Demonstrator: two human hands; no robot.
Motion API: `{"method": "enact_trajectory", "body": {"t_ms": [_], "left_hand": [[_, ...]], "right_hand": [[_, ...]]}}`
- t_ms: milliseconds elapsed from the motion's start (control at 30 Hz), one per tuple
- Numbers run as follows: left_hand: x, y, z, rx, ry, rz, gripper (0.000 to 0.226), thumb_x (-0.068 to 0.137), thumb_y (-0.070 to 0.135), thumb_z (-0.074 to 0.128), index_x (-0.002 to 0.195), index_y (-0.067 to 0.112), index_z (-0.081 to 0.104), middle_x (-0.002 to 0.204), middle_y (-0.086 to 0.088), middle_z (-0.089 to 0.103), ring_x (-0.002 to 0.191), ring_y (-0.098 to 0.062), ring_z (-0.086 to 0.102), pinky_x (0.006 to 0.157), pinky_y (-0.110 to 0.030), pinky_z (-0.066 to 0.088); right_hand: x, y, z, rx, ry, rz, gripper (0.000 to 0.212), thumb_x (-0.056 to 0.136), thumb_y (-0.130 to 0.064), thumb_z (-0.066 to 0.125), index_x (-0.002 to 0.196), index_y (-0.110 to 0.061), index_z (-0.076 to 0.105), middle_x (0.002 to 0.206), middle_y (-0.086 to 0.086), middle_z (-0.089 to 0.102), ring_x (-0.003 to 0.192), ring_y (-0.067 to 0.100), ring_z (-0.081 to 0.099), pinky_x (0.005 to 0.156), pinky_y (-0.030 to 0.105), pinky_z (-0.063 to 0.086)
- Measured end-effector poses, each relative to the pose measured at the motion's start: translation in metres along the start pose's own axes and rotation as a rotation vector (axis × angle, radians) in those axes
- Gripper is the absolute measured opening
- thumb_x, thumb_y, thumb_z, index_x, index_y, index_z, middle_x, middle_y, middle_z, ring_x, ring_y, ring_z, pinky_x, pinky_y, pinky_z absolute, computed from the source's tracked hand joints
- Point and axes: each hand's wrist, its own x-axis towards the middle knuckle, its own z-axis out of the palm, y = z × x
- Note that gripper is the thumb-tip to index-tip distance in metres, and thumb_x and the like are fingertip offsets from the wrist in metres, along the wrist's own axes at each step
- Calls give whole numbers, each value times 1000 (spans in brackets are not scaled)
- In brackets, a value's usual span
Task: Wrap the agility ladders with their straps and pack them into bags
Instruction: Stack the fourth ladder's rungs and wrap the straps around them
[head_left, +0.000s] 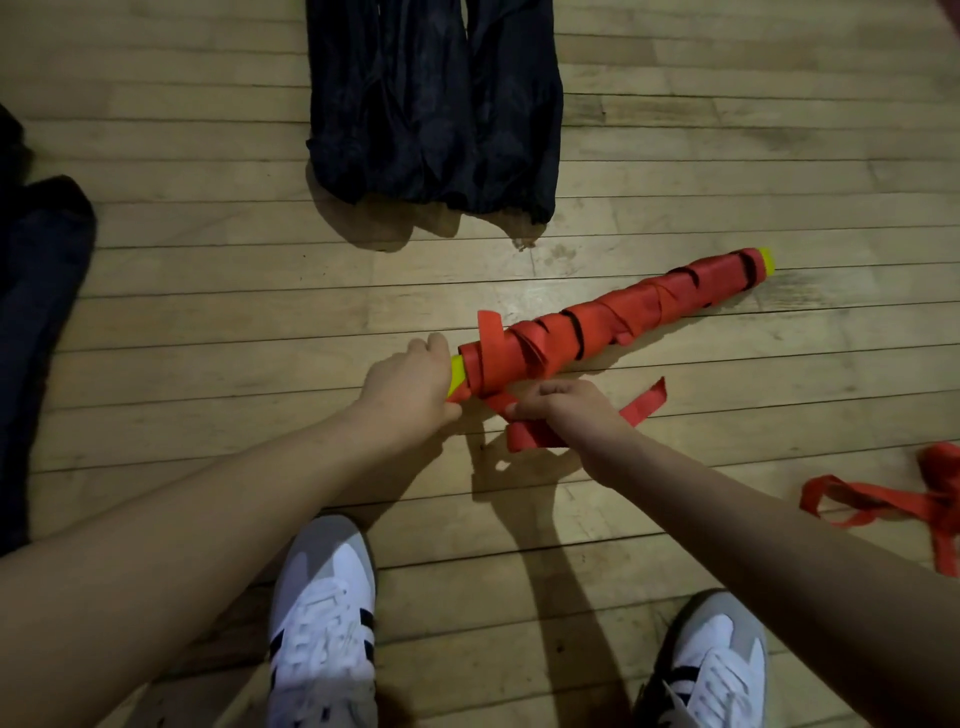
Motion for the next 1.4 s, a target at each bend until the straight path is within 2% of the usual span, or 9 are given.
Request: {"method": "enact_trajectory", "body": {"t_ms": [200,367,467,600,700,933,1100,1200,1400], "left_hand": [[2,-9,6,-18,-8,-152,49,86,37,66,119,9,43,110,-10,56,96,-27,59,67,-33,38],[4,-18,-4,-75,-48,-128,64,84,56,61,120,9,40,108,-10,53,90,-25,57,66,-33,40],[1,-18,-5,-88,-167,-71,62,87,45,59,127,5,33,121,-15,41,97,-30,55,69,-35,40],[-1,-23,-4,-31,-45,77,51,86,30,62,121,9,31,117,-14,41,85,-29,55,63,-34,39],[-3,-21,-6,-60,-7,53,48,88,21,59,119,10,24,105,-13,51,75,-27,52,59,-34,37],[2,-11,8,159,84,-67,66,87,17,57,137,11,15,113,-14,51,97,-30,56,65,-35,39],[8,-9,-1,5,7,-32,77,89,39,54,145,11,10,120,-21,42,104,-37,53,76,-40,42],[8,-8,-6,58,-48,34,65,90,40,53,140,8,24,125,-19,39,110,-36,50,84,-42,42],[10,-13,-10,-95,-111,248,52,76,42,71,110,16,41,104,-4,44,88,-22,55,65,-31,44]], "right_hand": [[2,-7,8,-29,-73,24,16,78,-7,68,69,-10,55,70,12,56,66,21,55,59,27,43],[-1,-9,9,72,-106,-87,14,82,2,63,75,-5,53,70,14,65,58,14,61,56,25,48],[1,-11,7,107,-52,-139,7,85,-1,64,83,-3,57,68,9,65,60,9,64,53,20,46],[4,-11,10,95,-14,-156,13,87,-2,64,75,-4,59,63,8,60,52,5,60,51,13,44],[2,-8,13,67,-3,-136,18,88,-5,64,70,-6,59,60,9,62,48,5,56,48,13,39],[-5,-7,17,39,-46,-109,17,92,-11,61,76,-6,62,56,0,63,53,11,51,48,19,41],[-3,-9,11,32,4,-131,17,93,-11,59,76,-8,61,62,2,64,51,3,52,49,12,41],[0,-9,12,47,17,-144,16,93,-7,58,77,-3,61,62,5,62,46,0,50,47,12,38],[-1,-3,10,30,33,-143,17,91,-5,59,75,-2,62,60,4,61,45,0,48,46,11,37]]}}
